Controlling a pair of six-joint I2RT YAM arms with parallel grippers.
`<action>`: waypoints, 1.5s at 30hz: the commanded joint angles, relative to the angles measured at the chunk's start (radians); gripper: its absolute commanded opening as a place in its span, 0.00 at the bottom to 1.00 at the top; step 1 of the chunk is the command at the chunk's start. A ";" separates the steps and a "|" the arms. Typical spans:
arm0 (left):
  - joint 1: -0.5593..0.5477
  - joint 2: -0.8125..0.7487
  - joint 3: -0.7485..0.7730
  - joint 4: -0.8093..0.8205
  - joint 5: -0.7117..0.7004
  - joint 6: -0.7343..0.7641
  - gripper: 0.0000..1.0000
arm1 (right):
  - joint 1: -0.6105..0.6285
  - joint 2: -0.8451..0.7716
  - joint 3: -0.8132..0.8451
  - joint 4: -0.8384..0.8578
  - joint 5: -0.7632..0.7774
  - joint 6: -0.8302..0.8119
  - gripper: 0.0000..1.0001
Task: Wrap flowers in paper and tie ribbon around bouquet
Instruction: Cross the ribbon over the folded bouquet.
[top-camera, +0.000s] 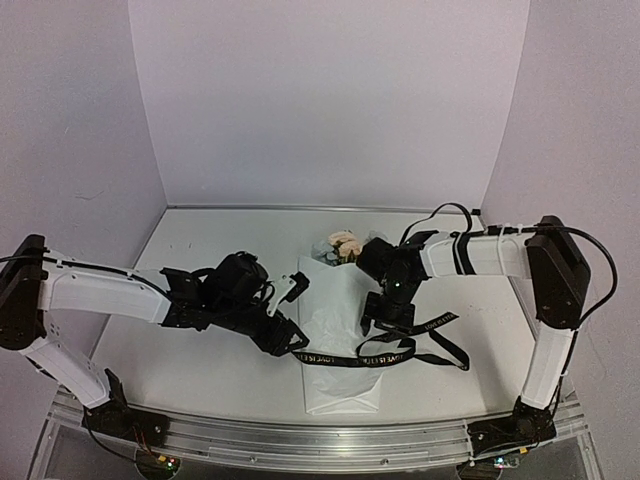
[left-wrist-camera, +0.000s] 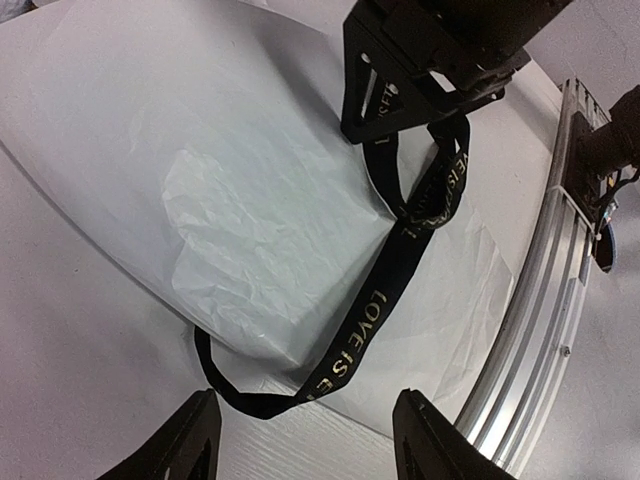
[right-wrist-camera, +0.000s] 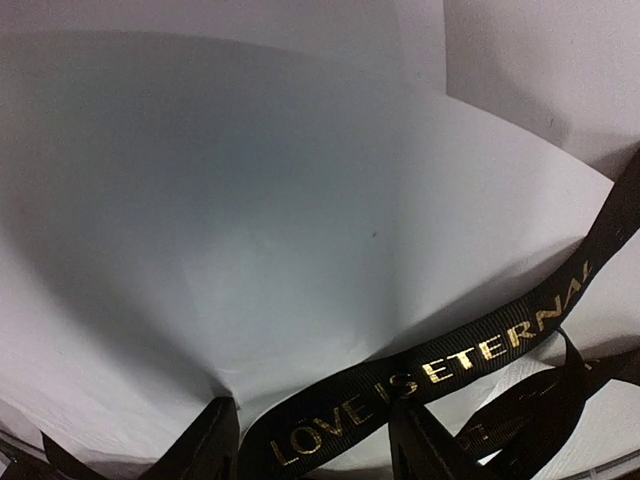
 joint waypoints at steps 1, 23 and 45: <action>-0.028 0.027 0.058 -0.040 -0.039 0.057 0.61 | 0.007 0.014 -0.009 0.045 0.054 0.054 0.48; -0.102 0.256 0.279 -0.228 -0.084 0.249 0.52 | 0.003 -0.152 0.000 -0.012 0.107 -0.218 0.00; -0.100 0.273 0.282 -0.074 -0.245 0.208 0.00 | -0.094 -0.222 0.158 0.014 -0.143 -0.436 0.00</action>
